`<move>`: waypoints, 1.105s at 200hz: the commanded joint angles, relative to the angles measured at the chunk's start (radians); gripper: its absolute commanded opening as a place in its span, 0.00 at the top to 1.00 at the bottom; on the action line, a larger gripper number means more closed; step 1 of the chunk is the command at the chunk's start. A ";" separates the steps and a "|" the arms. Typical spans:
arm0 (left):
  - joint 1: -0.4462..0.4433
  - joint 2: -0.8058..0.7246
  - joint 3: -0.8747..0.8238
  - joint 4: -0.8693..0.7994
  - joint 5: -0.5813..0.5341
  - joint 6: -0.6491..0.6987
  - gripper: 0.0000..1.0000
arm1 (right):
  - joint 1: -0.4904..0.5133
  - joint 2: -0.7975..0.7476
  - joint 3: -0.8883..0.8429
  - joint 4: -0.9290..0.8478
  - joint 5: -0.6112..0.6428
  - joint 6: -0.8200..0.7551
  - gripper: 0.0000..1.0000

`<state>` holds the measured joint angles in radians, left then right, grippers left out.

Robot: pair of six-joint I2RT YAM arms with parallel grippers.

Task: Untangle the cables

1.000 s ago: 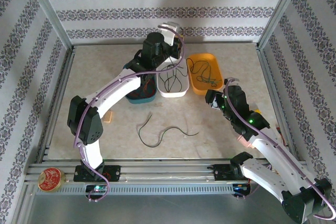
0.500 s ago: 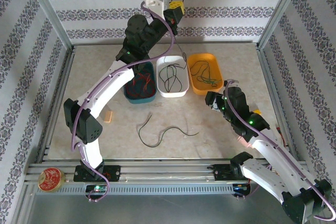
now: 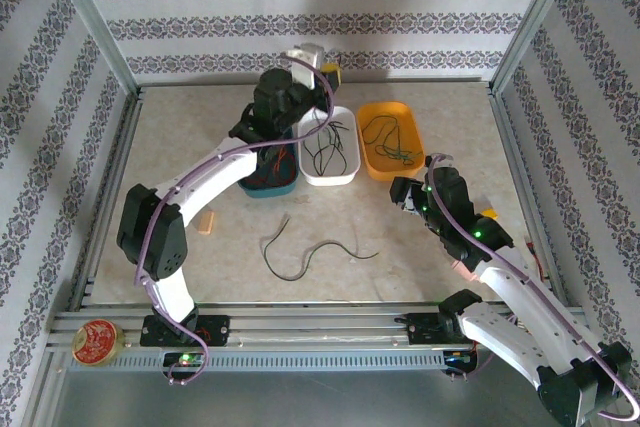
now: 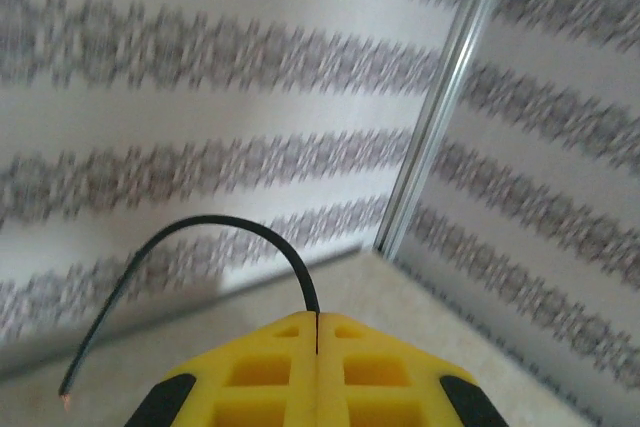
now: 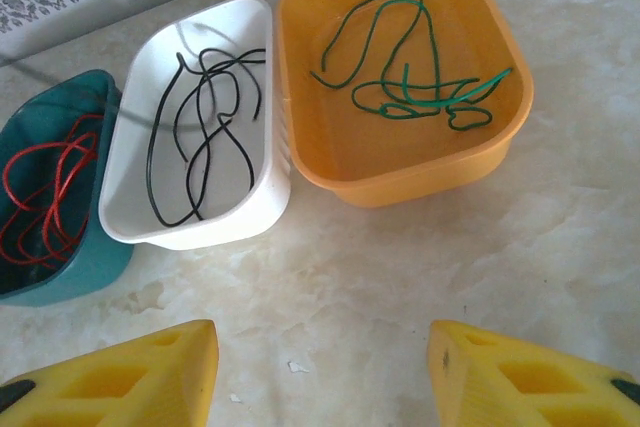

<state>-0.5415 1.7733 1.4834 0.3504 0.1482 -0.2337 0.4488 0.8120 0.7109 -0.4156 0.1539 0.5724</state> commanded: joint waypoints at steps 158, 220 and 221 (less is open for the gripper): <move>0.014 0.396 0.154 -0.152 -0.070 -0.072 0.60 | 0.005 -0.047 -0.013 -0.063 -0.036 0.020 0.43; -0.034 0.103 0.047 -0.162 -0.159 0.039 0.15 | 0.025 0.010 -0.022 -0.062 -0.090 0.005 0.43; -0.035 0.096 0.041 -0.163 -0.165 0.039 0.15 | 0.026 0.012 -0.023 -0.063 -0.093 0.004 0.43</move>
<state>-0.5480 2.0560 1.5810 0.1864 0.0589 -0.2657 0.4511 0.7994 0.7101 -0.4648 0.1081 0.5766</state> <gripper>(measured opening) 0.838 0.573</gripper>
